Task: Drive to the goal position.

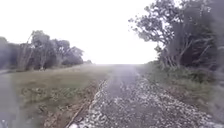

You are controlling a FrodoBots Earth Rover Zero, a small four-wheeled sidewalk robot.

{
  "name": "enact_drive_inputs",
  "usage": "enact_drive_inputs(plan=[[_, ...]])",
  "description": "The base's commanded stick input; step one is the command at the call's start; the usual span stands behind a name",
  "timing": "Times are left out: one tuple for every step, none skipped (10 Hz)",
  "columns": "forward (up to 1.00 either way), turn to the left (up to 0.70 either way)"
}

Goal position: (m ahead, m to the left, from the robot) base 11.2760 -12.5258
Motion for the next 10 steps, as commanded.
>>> enact_drive_inputs(plan=[[0.7, -0.16], [0.7, -0.32], [0.7, -0.35], [0.7, -0.35], [0.7, 0.0], [0.7, 0.0], [0.7, 0.0], [0.7, 0.0], [0.7, 0.0], [0.7, 0.0]])
